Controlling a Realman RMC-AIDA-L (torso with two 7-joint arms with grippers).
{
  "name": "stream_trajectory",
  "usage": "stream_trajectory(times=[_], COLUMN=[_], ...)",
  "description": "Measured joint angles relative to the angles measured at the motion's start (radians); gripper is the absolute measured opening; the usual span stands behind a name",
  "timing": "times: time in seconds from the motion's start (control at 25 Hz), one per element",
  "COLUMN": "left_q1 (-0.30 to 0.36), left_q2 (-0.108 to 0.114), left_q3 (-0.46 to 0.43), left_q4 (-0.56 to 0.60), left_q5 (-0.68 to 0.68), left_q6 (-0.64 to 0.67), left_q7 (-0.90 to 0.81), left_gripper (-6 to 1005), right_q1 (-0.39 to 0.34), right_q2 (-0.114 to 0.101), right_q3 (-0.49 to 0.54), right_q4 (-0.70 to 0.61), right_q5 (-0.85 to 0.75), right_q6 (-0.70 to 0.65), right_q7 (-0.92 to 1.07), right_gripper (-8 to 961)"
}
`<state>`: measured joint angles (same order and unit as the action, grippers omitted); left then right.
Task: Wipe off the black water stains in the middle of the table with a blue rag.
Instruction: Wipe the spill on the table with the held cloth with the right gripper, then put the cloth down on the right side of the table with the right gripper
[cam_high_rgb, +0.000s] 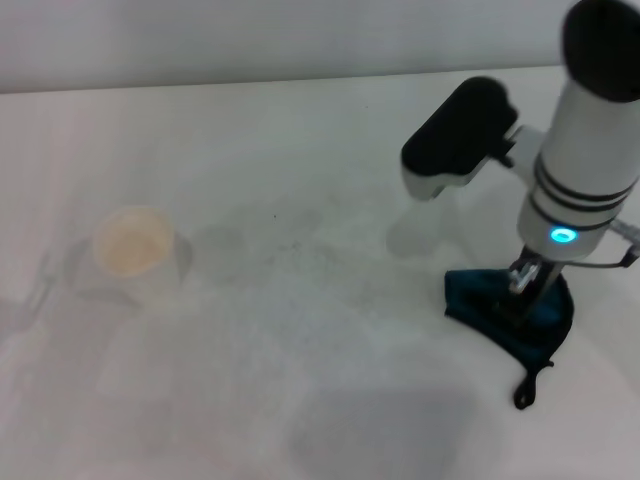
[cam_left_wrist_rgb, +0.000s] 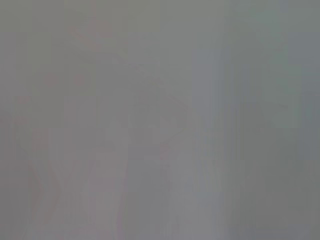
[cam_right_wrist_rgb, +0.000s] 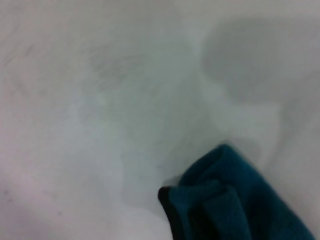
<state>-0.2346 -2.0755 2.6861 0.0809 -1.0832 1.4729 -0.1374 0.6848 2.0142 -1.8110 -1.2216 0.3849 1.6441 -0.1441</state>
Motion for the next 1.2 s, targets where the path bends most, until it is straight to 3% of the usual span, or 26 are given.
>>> stream_trajectory(times=[0.68, 1.16, 1.2], left_q1=[-0.002, -0.003, -0.003], left_q2=[0.0, 0.0, 0.0], left_q3=[0.0, 0.0, 0.0], left_q4=[-0.005, -0.002, -0.001], left_q5=[-0.001, -0.001, -0.001], left_q6=[0.0, 0.0, 0.0], left_q7=[0.001, 0.005, 0.005], left_gripper=[879, 880, 880], right_q1=[-0.044, -0.046, -0.046], right_q2=[-0.002, 0.006, 0.006], right_q3=[0.119, 0.085, 0.084], right_q4=[-0.011, -0.01, -0.01], right_q5=[-0.024, -0.05, -0.046], right_q6=[0.004, -0.027, -0.027], right_q7=[-0.044, -0.048, -0.048], right_gripper=[60, 61, 129])
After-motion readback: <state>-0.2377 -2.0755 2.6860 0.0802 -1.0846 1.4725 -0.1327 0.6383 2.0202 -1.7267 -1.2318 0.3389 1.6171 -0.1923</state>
